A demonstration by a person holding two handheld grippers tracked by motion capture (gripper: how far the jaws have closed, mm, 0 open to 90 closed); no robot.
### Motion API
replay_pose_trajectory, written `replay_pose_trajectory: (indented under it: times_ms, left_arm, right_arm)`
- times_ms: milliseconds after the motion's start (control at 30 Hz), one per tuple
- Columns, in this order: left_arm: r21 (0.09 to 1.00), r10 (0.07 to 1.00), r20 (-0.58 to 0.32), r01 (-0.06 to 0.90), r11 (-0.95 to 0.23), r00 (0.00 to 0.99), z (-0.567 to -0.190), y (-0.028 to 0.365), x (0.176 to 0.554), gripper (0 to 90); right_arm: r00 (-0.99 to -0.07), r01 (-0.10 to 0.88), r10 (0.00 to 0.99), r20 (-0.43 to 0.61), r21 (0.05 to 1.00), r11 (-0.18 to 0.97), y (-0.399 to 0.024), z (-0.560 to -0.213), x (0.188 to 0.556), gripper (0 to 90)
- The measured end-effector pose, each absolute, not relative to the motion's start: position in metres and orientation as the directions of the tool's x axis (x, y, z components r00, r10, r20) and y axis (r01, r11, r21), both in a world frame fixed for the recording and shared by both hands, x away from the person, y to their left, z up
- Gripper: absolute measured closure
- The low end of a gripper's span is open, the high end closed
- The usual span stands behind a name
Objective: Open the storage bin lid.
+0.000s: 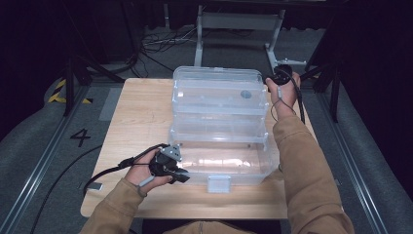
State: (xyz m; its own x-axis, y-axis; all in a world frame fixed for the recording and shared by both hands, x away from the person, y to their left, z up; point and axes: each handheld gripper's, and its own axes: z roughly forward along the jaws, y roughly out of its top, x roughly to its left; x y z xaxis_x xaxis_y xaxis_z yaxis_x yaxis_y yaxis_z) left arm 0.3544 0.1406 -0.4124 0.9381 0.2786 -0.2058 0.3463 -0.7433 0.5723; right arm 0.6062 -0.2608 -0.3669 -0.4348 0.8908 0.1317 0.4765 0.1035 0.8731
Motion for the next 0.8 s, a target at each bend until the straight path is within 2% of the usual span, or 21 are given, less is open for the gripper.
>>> replay_pose_trajectory:
  times_ms: [800]
  left_arm:
    - [0.573, 0.279, -0.204, 0.345, -0.743, 0.938, -0.412, 0.141, 0.354, 77.4]
  right_arm:
    - [-0.413, 0.515, 0.900, 0.137, 0.851, 0.107, -0.259, -0.380, 0.613, 83.0]
